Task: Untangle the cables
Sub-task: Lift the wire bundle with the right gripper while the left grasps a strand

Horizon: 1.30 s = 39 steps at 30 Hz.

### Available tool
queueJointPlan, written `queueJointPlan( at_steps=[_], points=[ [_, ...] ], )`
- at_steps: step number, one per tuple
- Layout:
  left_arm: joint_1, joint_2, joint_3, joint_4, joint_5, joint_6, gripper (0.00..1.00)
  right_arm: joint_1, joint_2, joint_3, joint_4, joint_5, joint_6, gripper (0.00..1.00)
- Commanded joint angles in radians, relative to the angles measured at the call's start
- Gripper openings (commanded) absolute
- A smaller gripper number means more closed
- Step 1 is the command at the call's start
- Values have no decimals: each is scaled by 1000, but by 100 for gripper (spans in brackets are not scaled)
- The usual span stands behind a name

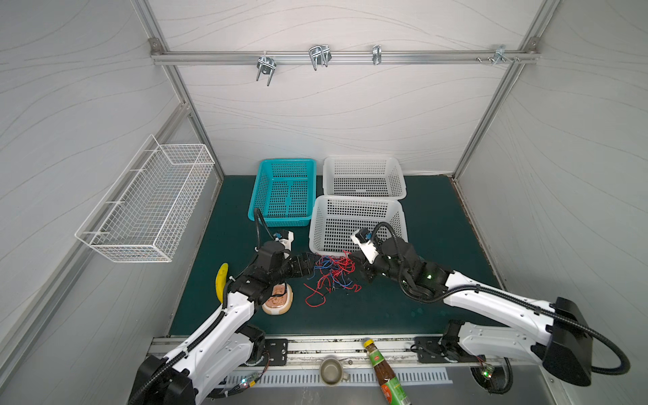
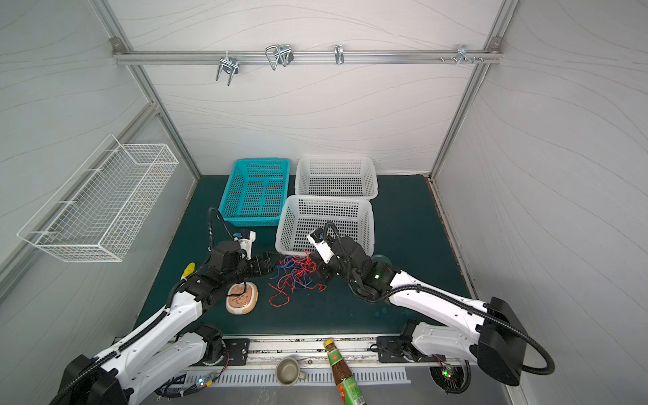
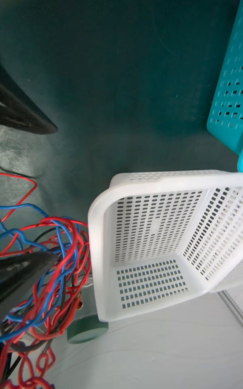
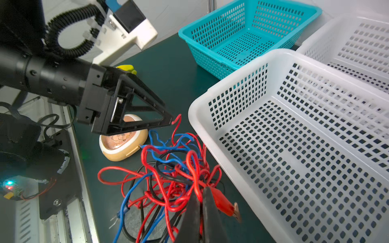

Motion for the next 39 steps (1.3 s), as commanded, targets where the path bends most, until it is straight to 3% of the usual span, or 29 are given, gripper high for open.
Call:
queueJointPlan(
  at_steps=[1, 14, 21, 28, 39],
  points=[
    [-2, -42, -9, 85, 38, 5, 88, 5, -73, -4, 24, 32, 17, 0],
    [-4, -172, -60, 153, 62, -16, 86, 4, -184, -6, -24, 117, 12, 0],
    [-4, -168, -73, 167, 111, -16, 84, 4, -170, 27, -22, 172, 41, 0],
    [-9, -160, -97, 272, 272, -41, 78, 4, -148, 60, -32, 192, 56, 0],
    [-60, -160, -69, 286, 274, -49, 70, 4, -114, 85, -35, 161, 67, 0]
  ],
)
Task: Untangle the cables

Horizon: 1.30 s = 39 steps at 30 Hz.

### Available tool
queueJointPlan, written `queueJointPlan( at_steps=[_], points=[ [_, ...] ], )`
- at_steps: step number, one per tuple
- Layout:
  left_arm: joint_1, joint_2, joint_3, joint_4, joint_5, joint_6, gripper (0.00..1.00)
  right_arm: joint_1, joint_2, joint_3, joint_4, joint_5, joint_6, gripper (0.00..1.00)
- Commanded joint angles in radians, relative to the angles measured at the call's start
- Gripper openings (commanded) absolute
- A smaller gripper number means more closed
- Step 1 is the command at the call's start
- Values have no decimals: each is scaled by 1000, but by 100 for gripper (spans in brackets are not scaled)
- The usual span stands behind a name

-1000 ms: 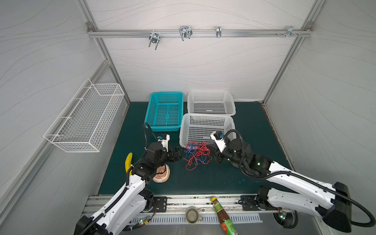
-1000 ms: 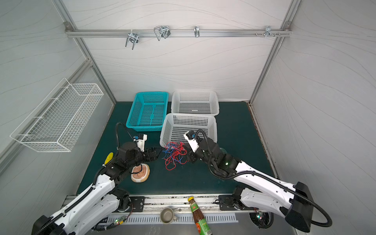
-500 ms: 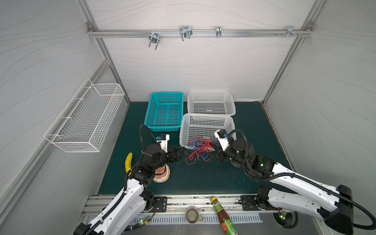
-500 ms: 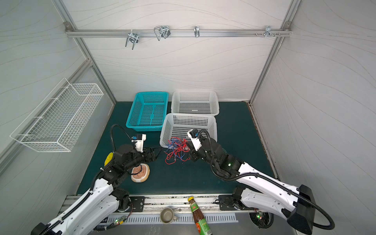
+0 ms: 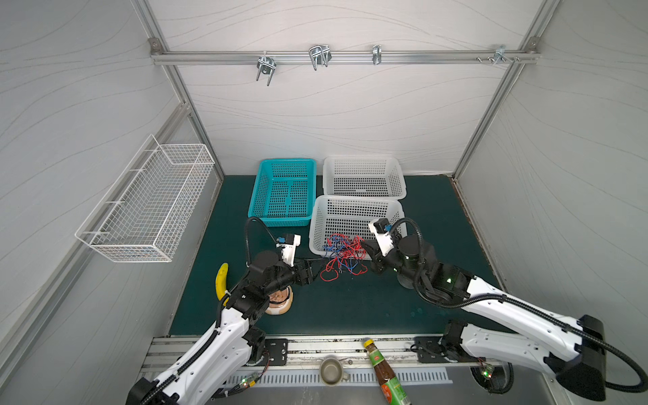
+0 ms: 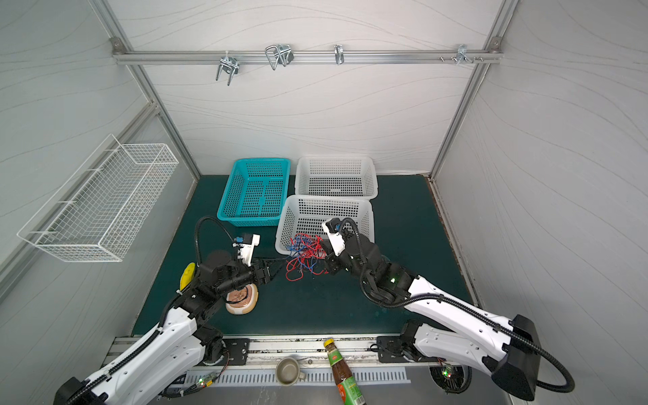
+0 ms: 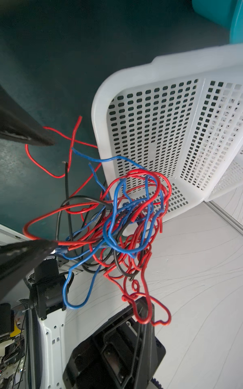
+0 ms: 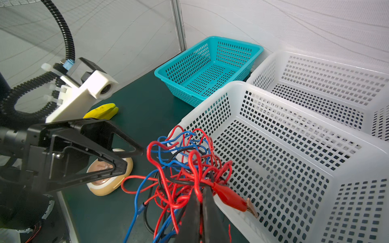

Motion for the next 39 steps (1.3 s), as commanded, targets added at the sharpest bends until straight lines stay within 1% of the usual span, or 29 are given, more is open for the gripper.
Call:
queueJointPlan(
  at_steps=[1, 11, 17, 25, 30, 31, 36, 39],
  points=[
    [-18, -11, 44, 59, 15, -11, 70, 4, 4, 39, 27, -10, 8, 0],
    [-30, -24, 124, -22, -56, 34, 66, 4, 52, 25, 38, -87, 33, 0],
    [-30, 40, 130, -51, -68, 41, 63, 3, 95, 17, 105, -128, 56, 0],
    [-44, 115, 104, 19, -52, 12, 62, 6, 150, 17, 201, -197, 74, 0],
    [-50, 148, 101, 26, -72, -1, 53, 7, 178, 17, 233, -229, 87, 0],
    [-50, 149, 100, 20, -83, -5, 52, 7, 183, 18, 233, -229, 88, 0],
    [-51, 118, 102, -13, -113, 4, 54, 9, 191, 13, 215, -215, 93, 0],
    [-51, 91, 114, -71, -141, 23, 59, 9, 188, 7, 212, -202, 94, 0]
  ],
)
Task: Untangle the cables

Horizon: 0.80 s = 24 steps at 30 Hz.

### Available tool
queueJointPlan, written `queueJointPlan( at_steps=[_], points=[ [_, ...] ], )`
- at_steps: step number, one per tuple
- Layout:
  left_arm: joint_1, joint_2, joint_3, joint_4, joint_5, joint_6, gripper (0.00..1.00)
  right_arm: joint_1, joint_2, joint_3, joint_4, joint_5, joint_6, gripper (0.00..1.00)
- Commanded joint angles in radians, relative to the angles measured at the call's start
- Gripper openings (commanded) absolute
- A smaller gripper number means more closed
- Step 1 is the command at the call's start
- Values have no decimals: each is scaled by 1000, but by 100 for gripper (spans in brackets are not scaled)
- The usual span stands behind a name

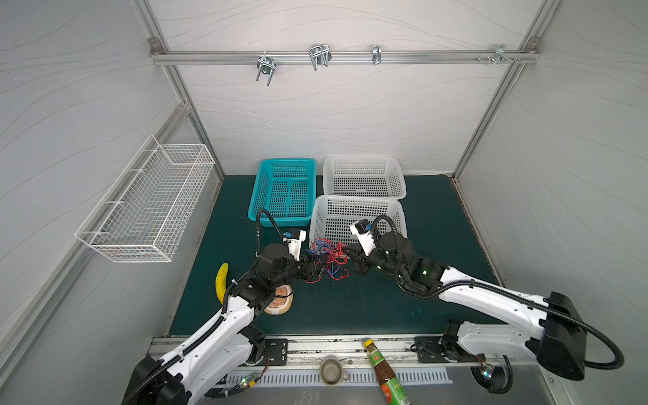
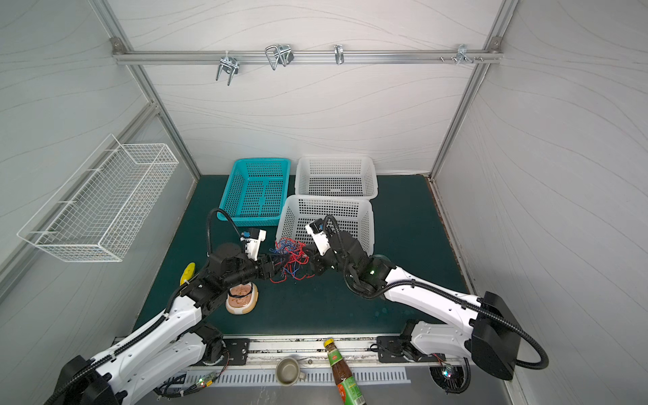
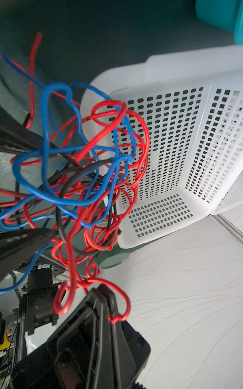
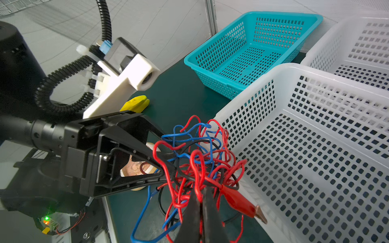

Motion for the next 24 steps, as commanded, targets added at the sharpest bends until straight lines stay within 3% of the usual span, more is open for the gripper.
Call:
queueJointPlan(
  at_steps=[1, 7, 13, 21, 24],
  points=[
    [-5, -34, 35, -52, -51, 28, 60, 8, -5, 2, 49, 10, 9, 0],
    [-5, -93, 73, -182, -133, 89, 60, 7, -13, 0, 39, 36, -2, 0],
    [-5, -160, 71, -194, -210, 109, 59, 7, -9, -2, 24, 47, -10, 0],
    [-5, -168, 84, -180, -209, 149, 57, 8, -5, -2, 18, 43, -14, 0],
    [-5, -149, 83, -164, -201, 149, 50, 7, -7, -4, 20, 43, -16, 0]
  ],
)
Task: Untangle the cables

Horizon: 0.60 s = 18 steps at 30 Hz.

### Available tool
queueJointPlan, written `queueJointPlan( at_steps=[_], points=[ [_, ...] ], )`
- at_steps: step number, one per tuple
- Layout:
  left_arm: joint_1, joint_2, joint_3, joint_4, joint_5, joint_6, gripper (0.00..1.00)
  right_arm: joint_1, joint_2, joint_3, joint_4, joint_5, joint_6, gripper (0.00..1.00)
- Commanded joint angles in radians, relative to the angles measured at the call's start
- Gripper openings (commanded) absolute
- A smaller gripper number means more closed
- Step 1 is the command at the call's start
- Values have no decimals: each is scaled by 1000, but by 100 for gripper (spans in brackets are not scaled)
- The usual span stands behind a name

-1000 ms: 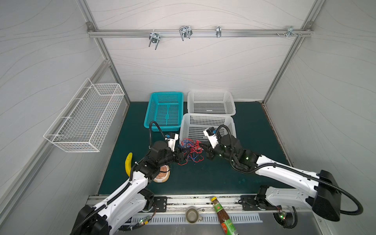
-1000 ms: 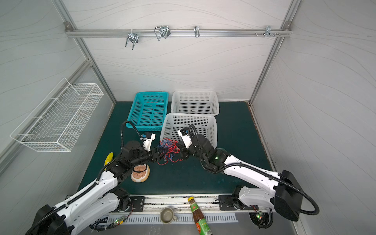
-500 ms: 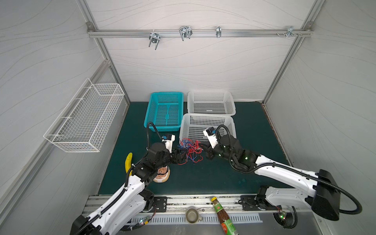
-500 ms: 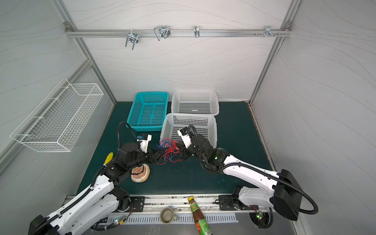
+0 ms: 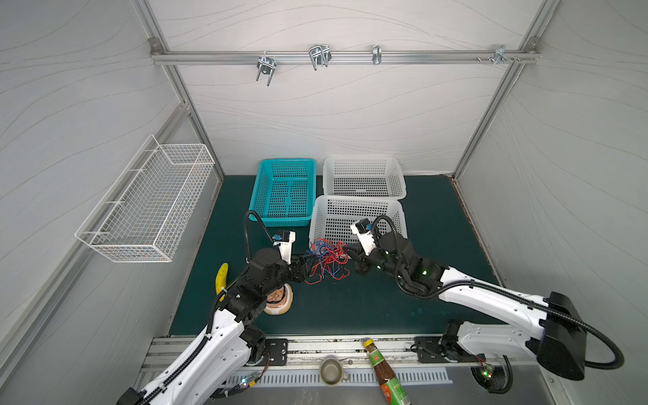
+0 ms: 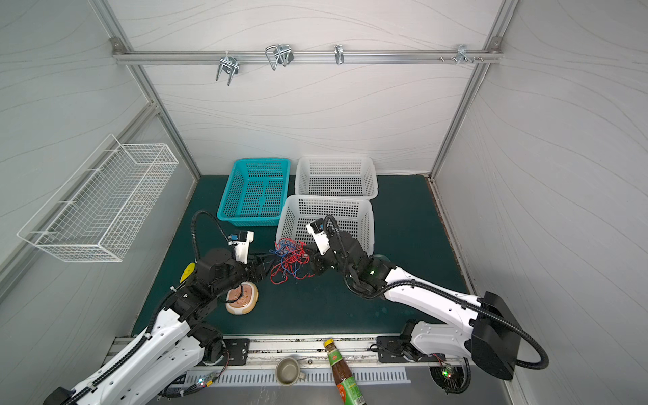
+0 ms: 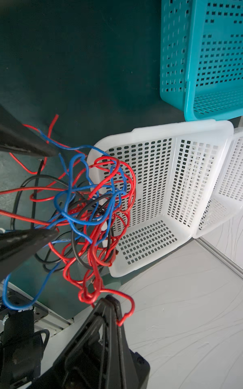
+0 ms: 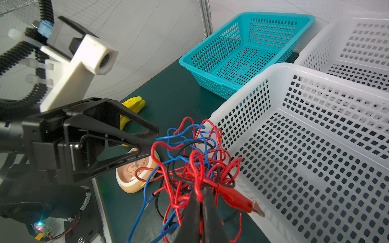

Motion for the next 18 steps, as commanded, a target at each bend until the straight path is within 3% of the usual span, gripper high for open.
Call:
queueJointPlan(
  at_steps=[1, 13, 18],
  points=[
    [-5, 17, 51, 52, -4, 22, 45, 7, -7, -1, 23, 5, -17, 0],
    [-5, 97, 108, 108, 35, 65, 42, 7, -4, -3, 25, -15, -24, 0],
    [-7, 147, 121, 117, 37, 81, 36, 7, -8, 0, 20, -18, -27, 0]
  ],
)
